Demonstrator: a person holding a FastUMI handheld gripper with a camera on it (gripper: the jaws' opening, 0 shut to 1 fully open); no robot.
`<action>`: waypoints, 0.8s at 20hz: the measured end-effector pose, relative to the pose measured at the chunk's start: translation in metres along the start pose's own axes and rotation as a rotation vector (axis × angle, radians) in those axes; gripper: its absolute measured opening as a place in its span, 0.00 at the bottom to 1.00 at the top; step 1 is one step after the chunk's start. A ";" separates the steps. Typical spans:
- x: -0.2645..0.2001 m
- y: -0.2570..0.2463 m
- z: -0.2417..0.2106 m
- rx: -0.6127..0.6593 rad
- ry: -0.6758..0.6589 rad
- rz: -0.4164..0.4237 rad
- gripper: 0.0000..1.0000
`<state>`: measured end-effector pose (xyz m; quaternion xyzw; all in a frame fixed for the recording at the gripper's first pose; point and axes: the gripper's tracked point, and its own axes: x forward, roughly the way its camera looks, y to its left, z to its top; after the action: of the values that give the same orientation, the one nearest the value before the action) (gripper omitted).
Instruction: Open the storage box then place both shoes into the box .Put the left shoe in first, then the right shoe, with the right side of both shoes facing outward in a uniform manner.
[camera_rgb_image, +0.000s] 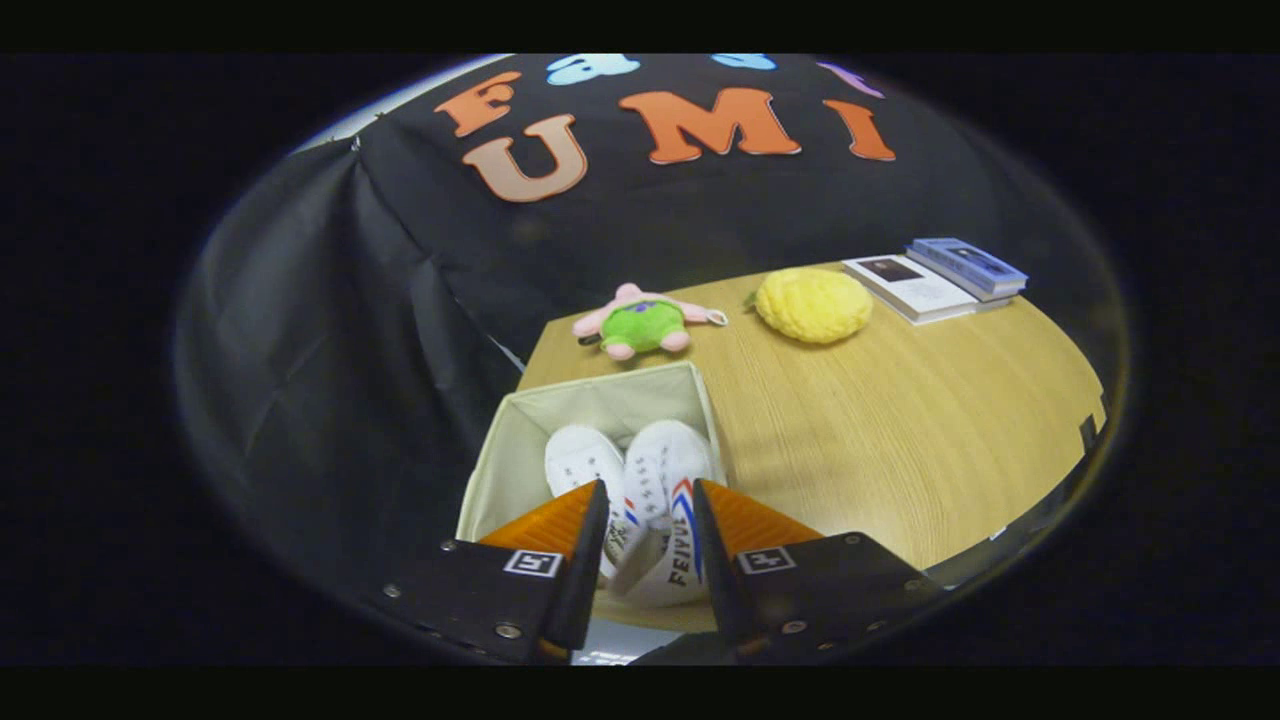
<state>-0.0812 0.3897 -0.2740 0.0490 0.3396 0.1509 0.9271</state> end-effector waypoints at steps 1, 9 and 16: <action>-0.004 0.003 0.010 0.000 -0.015 0.020 0.67; -0.047 -0.036 0.102 -0.084 -0.159 0.025 0.98; -0.095 -0.102 0.205 -0.149 -0.345 -0.036 0.98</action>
<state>0.0070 0.2658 -0.0782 -0.0006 0.1642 0.1481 0.9752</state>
